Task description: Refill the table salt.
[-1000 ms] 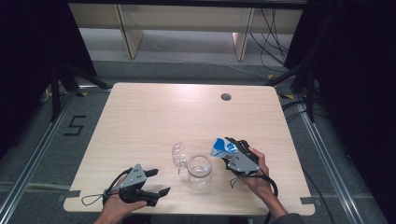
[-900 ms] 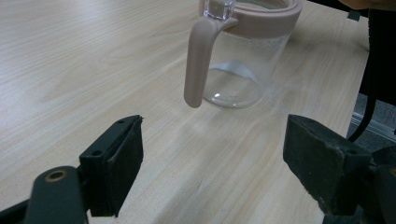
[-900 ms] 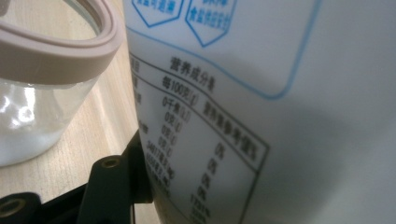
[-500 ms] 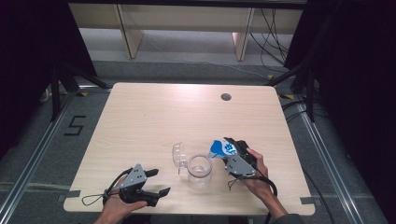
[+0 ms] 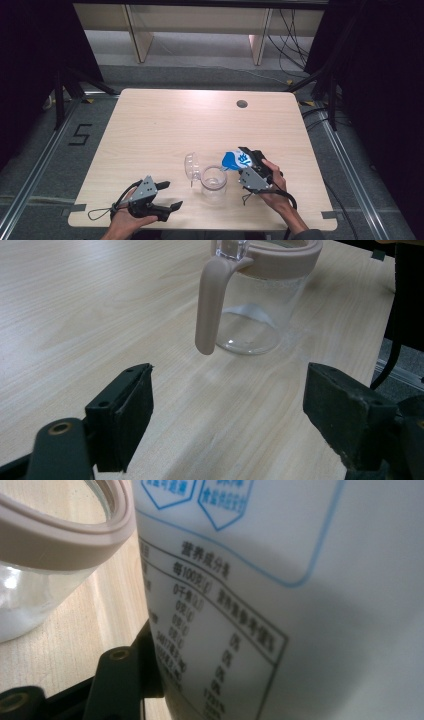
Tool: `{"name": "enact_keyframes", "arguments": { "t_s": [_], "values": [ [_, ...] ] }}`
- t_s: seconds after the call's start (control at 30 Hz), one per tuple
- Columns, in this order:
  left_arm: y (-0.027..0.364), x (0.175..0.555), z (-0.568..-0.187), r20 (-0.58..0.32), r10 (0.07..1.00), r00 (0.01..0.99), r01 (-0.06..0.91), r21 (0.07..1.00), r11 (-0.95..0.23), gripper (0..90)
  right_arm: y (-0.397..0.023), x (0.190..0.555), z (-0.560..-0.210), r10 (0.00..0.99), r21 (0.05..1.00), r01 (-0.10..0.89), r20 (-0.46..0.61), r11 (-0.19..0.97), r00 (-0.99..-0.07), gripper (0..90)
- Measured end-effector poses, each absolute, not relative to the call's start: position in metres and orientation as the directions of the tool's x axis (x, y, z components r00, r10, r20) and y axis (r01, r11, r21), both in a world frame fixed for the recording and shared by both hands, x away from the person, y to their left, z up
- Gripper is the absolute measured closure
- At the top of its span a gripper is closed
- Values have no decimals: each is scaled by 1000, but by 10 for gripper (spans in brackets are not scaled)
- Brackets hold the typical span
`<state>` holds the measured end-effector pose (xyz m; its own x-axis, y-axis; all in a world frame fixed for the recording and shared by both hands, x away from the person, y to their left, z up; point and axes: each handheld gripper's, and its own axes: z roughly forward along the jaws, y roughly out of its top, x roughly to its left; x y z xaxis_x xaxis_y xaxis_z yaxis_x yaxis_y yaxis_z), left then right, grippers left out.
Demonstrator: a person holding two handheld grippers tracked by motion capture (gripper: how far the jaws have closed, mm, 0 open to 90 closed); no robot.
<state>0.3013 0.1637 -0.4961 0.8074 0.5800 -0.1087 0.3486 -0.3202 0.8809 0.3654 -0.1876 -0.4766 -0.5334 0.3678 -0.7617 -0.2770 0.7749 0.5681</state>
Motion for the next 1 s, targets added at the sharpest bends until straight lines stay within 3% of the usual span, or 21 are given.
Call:
{"name": "enact_keyframes", "arguments": {
  "t_s": [0.47, 0.67, 0.73, 0.77, 0.8, 1.0],
  "values": [
    [164, 301, -496, -105, 586, 804, 354, 875, -329, 199, -186, 364, -473, 341, 525, -294, -798, 799, -497, 431],
    [163, 301, -496, -115, 584, 803, 359, 876, -321, 200, -184, 365, -472, 270, 445, -342, -850, 828, -452, 433],
    [163, 301, -497, -112, 582, 805, 357, 875, -326, 199, -183, 365, -475, 295, 469, -323, -836, 822, -462, 434],
    [163, 301, -497, -113, 583, 804, 359, 875, -326, 199, -183, 366, -473, 252, 424, -353, -862, 834, -440, 434],
    [163, 301, -497, -115, 584, 804, 361, 874, -325, 199, -182, 364, -476, 285, 457, -328, -843, 827, -455, 435],
    [163, 300, -497, -130, 590, 797, 374, 873, -313, 199, -180, 363, -477, 252, 416, -335, -864, 845, -436, 438]
  ]
}}
